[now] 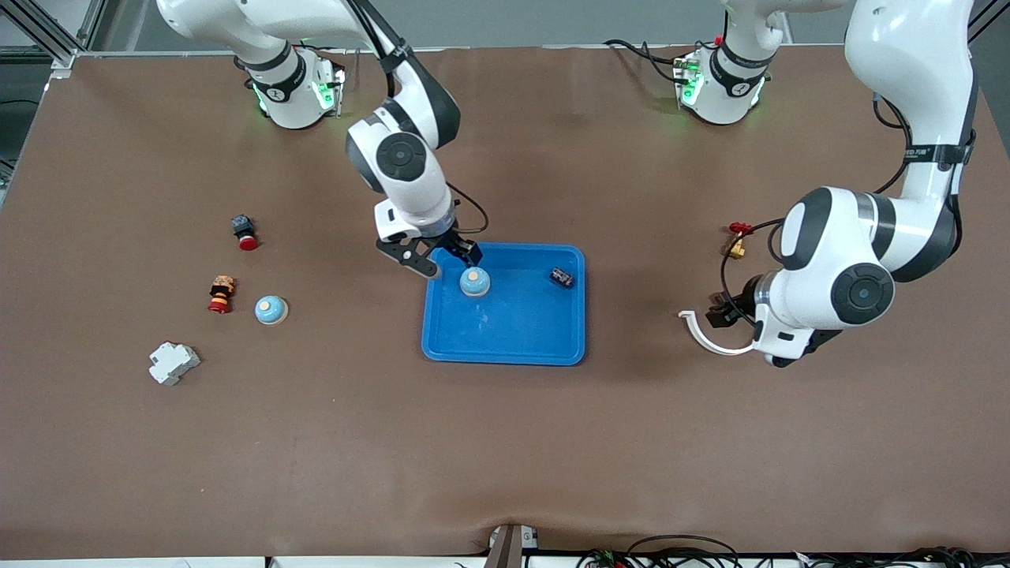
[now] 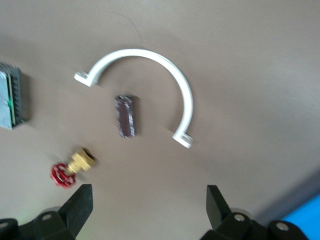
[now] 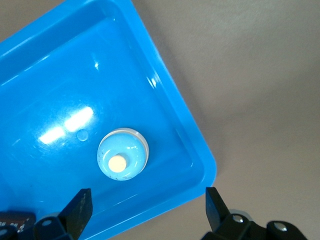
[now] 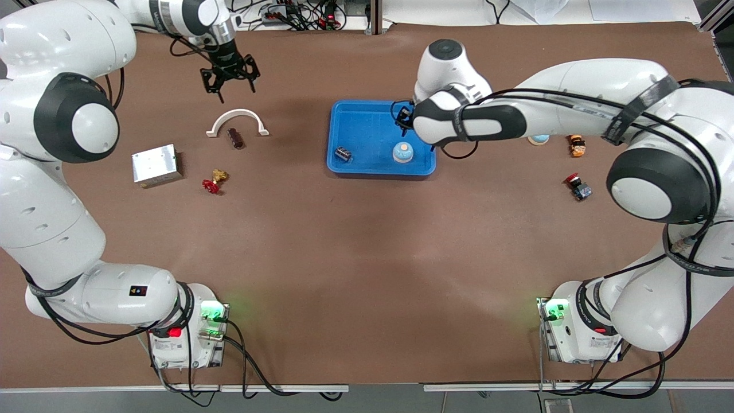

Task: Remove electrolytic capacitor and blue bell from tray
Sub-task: 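Move the right gripper to the second bell while the left gripper reaches the capacitor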

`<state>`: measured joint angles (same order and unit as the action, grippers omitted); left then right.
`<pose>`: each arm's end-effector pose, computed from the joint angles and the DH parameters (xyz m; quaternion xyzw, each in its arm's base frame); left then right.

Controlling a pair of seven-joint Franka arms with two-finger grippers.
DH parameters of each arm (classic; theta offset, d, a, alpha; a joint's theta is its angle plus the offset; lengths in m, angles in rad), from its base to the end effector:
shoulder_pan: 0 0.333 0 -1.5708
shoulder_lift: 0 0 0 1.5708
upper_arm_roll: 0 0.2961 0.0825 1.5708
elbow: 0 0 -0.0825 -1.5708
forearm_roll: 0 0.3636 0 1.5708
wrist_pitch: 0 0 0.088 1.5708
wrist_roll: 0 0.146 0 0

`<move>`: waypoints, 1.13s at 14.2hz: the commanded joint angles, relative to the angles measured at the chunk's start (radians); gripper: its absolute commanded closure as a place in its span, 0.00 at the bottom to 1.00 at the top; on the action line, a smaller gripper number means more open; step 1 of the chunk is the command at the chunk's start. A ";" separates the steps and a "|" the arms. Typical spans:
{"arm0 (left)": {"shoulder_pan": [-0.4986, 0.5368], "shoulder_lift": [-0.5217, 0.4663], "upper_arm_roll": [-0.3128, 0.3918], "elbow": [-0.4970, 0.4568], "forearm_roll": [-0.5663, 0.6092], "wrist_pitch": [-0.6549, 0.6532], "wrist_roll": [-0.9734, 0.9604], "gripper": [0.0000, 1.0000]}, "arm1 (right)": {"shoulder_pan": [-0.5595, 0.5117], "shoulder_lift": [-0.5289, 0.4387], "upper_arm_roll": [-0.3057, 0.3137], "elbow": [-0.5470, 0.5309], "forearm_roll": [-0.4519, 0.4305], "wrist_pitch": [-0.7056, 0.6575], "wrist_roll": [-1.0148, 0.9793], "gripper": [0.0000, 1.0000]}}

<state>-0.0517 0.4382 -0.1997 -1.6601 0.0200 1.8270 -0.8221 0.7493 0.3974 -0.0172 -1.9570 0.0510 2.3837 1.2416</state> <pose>0.5856 -0.1398 0.2947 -0.9508 -0.2787 0.1297 0.0379 0.4440 0.4017 0.2326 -0.9630 0.2689 0.0040 0.0203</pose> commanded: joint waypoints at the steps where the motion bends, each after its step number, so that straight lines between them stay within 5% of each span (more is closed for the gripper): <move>1: -0.005 0.004 -0.082 0.049 0.009 -0.026 -0.159 0.00 | 0.035 0.086 -0.010 0.084 -0.094 -0.006 0.122 0.00; 4: -0.039 0.011 -0.170 0.057 0.021 -0.025 -0.361 0.00 | 0.042 0.144 -0.010 0.136 -0.105 -0.004 0.148 0.00; 8: -0.151 0.059 -0.171 0.134 0.015 -0.020 -0.609 0.00 | 0.054 0.196 -0.010 0.185 -0.106 0.000 0.182 0.00; 16: -0.286 0.122 -0.161 0.134 0.028 0.132 -0.903 0.00 | 0.048 0.242 -0.014 0.185 -0.106 0.081 0.187 0.00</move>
<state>-0.3182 0.5379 -0.3682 -1.5527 0.0210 1.9394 -1.6671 0.7912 0.6211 -0.0243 -1.7925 -0.0273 2.4573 1.3982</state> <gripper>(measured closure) 0.000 0.000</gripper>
